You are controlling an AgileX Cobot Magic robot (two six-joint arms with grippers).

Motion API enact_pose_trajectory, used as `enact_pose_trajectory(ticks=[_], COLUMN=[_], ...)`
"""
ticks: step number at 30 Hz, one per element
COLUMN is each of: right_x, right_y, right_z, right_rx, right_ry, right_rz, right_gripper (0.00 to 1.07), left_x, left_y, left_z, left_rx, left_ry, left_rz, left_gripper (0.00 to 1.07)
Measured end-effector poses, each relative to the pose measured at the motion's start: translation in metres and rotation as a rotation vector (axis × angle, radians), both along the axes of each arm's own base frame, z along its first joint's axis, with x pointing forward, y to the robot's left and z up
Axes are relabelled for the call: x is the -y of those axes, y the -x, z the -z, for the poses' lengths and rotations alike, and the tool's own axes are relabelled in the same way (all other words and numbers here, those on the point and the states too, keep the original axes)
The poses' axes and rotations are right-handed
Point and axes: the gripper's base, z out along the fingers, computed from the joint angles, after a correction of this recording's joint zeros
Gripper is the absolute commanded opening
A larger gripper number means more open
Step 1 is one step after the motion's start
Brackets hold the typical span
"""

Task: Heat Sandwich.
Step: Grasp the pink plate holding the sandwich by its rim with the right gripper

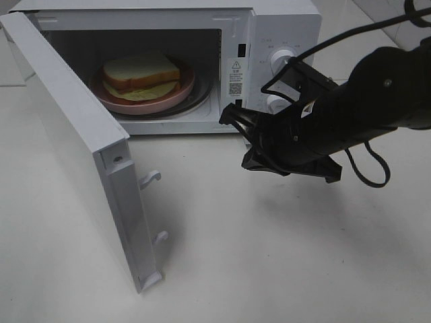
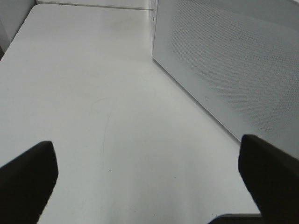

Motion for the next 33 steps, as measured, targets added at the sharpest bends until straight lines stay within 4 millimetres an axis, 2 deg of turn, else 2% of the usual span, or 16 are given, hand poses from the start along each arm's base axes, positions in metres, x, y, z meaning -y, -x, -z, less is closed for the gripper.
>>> enact_pose_trajectory(ticks=[4, 8, 13, 17, 18, 22, 23, 32, 33], right_x=[-0.003, -0.005, -0.005, -0.005, -0.005, -0.005, -0.005, -0.002, -0.002], right_y=[-0.002, -0.003, -0.005, -0.004, -0.004, -0.002, -0.002, 0.003, 0.003], right_z=[-0.007, -0.019, -0.026, -0.037, -0.037, -0.041, -0.041, -0.041, -0.041], right_rx=[-0.004, -0.006, 0.001, 0.028, 0.028, 0.068, 0.068, 0.179, 0.179], right_ry=[0.053, 0.189, 0.266, 0.397, 0.397, 0.476, 0.476, 0.602, 0.602], right_rz=[-0.1, -0.305, -0.423, -0.708, -0.708, -0.937, -0.937, -1.389, -1.389], right_gripper=[0.06, 0.06, 0.06, 0.08, 0.08, 0.14, 0.14, 0.25, 0.25], left_x=[0.0, 0.0, 0.0, 0.0, 0.0, 0.0, 0.0, 0.0, 0.0], left_y=[0.0, 0.0, 0.0, 0.0, 0.0, 0.0, 0.0, 0.0, 0.0], left_z=[0.0, 0.0, 0.0, 0.0, 0.0, 0.0, 0.0, 0.0, 0.0], left_rx=[0.0, 0.0, 0.0, 0.0, 0.0, 0.0, 0.0, 0.0, 0.0], left_ry=[0.0, 0.0, 0.0, 0.0, 0.0, 0.0, 0.0, 0.0, 0.0], left_rz=[0.0, 0.0, 0.0, 0.0, 0.0, 0.0, 0.0, 0.0, 0.0], left_gripper=[0.98, 0.98, 0.98, 0.98, 0.98, 0.98, 0.98, 0.98, 0.98])
